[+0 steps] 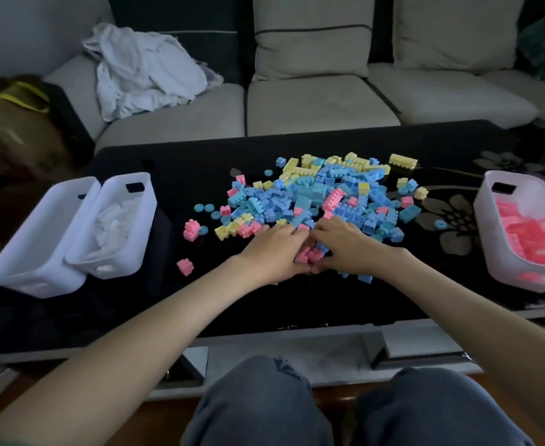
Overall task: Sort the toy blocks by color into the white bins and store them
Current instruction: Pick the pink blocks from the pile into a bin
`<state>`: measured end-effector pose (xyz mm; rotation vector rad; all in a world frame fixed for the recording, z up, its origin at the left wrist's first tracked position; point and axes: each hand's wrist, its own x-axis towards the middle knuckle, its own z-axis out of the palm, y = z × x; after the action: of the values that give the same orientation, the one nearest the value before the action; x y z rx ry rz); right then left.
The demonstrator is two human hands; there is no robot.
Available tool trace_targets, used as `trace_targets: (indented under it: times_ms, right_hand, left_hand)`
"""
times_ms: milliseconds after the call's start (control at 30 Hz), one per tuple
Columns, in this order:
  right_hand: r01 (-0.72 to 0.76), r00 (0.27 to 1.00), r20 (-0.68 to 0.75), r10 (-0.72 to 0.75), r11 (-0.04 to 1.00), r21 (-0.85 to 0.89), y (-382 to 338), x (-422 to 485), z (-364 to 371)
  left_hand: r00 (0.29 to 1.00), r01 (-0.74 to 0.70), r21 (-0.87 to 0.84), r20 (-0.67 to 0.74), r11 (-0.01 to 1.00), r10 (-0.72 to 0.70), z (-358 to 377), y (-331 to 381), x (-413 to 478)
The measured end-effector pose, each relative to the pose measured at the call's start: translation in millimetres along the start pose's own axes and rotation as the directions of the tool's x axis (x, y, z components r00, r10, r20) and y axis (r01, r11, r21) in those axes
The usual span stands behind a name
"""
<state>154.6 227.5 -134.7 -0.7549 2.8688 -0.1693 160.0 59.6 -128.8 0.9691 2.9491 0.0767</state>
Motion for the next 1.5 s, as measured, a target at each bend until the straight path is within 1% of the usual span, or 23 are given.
trace_targets:
  times_ms: [100,167,233,300,367,433,500,600,667,767,833,900,967,1033,1067,1200,1300,1333,1400,1433,1500]
  right_hand:
    - [-0.02,1.0,-0.019,0.019,0.999,-0.035,5,4,1]
    - [-0.013,0.999,-0.041,0.013,1.0,-0.018,2,4,1]
    - [0.016,0.997,-0.071,-0.016,1.0,0.007,-6,5,1]
    - [0.054,0.994,-0.096,-0.054,0.999,-0.007,-13,9,1]
    - [0.07,0.994,-0.086,-0.07,0.998,-0.003,-18,14,0]
    - [0.064,0.997,-0.039,-0.062,0.996,0.057,-18,19,-2]
    - [0.052,0.999,-0.018,-0.05,0.991,0.12,-15,21,-2]
    - [0.015,0.999,-0.05,-0.001,0.958,0.285,-7,21,-5]
    - [0.007,0.999,-0.052,0.009,0.954,0.301,-3,19,-11]
    - [-0.014,1.0,0.021,0.007,0.952,0.305,0,12,-19]
    - [-0.025,0.996,0.087,0.004,0.971,0.239,1,8,-20]
    - [0.015,0.989,0.148,-0.026,0.997,0.075,-2,8,-17]
    - [0.063,0.987,0.149,-0.062,0.998,0.0,-5,6,-14]
    - [0.064,0.994,0.092,-0.066,0.998,0.029,-7,4,-16]
    - [0.04,0.997,0.057,-0.043,0.998,0.051,-5,-1,-20]
    - [-0.031,0.999,-0.005,0.031,0.993,0.116,11,-9,-30]
    - [-0.073,0.992,-0.086,0.088,0.984,0.165,27,-18,-32]
    - [-0.057,0.994,-0.087,0.073,0.982,0.179,30,-21,-31]
    - [-0.007,1.0,-0.023,0.011,0.984,0.176,30,-24,-25]
    - [0.021,1.0,0.018,-0.023,0.99,0.141,28,-23,-20]
    - [0.063,0.996,0.067,-0.062,0.998,-0.009,21,-18,-9]
  left_hand:
    - [1.0,-0.013,-0.057,-0.025,0.998,0.011,1,-7,0]
    - [1.0,-0.003,-0.104,-0.022,0.995,0.001,2,-12,-3]
    - [1.0,0.028,-0.226,0.001,0.974,-0.029,2,-19,-5]
    - [0.999,0.05,-0.396,0.019,0.917,-0.046,0,-26,-7]
    - [0.999,0.046,-0.522,0.015,0.852,-0.045,-2,-29,-10]
    - [0.998,0.047,-0.611,0.0,0.791,-0.06,-5,-30,-16]
    - [0.995,0.066,-0.655,-0.015,0.753,-0.1,-7,-31,-21]
    - [0.981,0.105,-0.678,-0.05,0.728,-0.189,-14,-37,-24]
    - [0.969,0.129,-0.679,-0.069,0.722,-0.239,-16,-41,-25]
    - [0.958,0.177,-0.667,-0.052,0.724,-0.282,-14,-40,-24]
    - [0.956,0.193,-0.674,-0.034,0.713,-0.292,-14,-36,-22]
    - [0.954,0.213,-0.669,-0.014,0.712,-0.298,-14,-30,-19]
    - [0.95,0.238,-0.622,-0.012,0.746,-0.313,-13,-24,-13]
    - [0.943,0.256,-0.539,-0.042,0.803,-0.329,-12,-17,-5]
    - [0.944,0.248,-0.519,-0.061,0.818,-0.325,-15,-10,3]
    - [0.941,0.239,-0.532,-0.079,0.812,-0.329,-26,16,30]
    - [0.94,0.257,-0.518,-0.062,0.816,-0.335,-33,28,41]
    - [0.942,0.265,-0.509,-0.046,0.819,-0.333,-34,30,41]
    - [0.945,0.295,-0.468,0.01,0.833,-0.328,-32,31,39]
    - [0.943,0.313,-0.441,0.04,0.841,-0.33,-30,31,38]
    - [0.93,0.363,-0.399,0.102,0.842,-0.352,-27,28,36]
